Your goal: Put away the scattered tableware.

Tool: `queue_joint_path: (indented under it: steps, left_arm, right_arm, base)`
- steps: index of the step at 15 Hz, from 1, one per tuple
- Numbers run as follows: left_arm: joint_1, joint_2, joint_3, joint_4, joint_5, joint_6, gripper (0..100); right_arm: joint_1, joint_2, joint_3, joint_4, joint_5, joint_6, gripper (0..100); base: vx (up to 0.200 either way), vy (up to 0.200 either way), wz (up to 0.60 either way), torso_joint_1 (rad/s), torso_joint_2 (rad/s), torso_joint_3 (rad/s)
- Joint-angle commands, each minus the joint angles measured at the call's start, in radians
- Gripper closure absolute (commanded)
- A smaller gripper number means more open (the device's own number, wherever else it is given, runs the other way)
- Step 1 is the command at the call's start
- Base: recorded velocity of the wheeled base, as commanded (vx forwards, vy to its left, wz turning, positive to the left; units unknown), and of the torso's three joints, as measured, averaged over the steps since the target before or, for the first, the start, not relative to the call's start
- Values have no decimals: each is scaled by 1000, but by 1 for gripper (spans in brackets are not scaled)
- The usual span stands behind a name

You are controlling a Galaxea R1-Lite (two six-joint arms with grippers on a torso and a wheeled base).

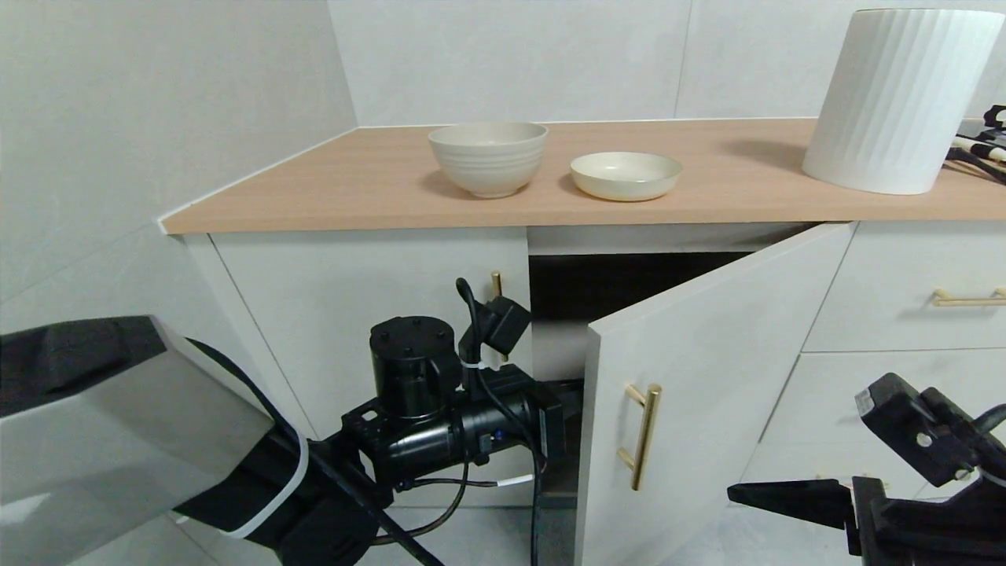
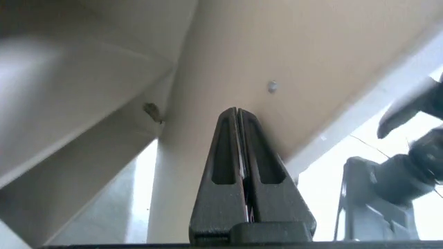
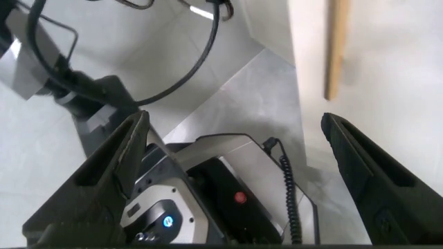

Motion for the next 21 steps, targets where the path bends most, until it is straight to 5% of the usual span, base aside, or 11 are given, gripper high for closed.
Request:
queue_joint_path:
  steps: [1,15,19,21]
  left_arm:
    - [-3,19,-50,30,1,-2,100]
    - [-42,62,-255,256,90,-2,100]
    - [-105,53,-272,285,155,-2,100]
    - [-179,27,-268,282,159,-2,100]
  right_arm:
    - [4,2,1,-1,0,0,0]
    - [9,-19,1,-1,-6,-5,0]
    - [26,-45,-7,1,-7,-5,0]
    - [56,-74,-5,1,-6,-5,0]
  base:
    - [0,0,0,0,0,0]
    - [-57,0,0,2,1,1]
    - [0,0,0,0,0,0]
    - [0,0,0,0,0,0]
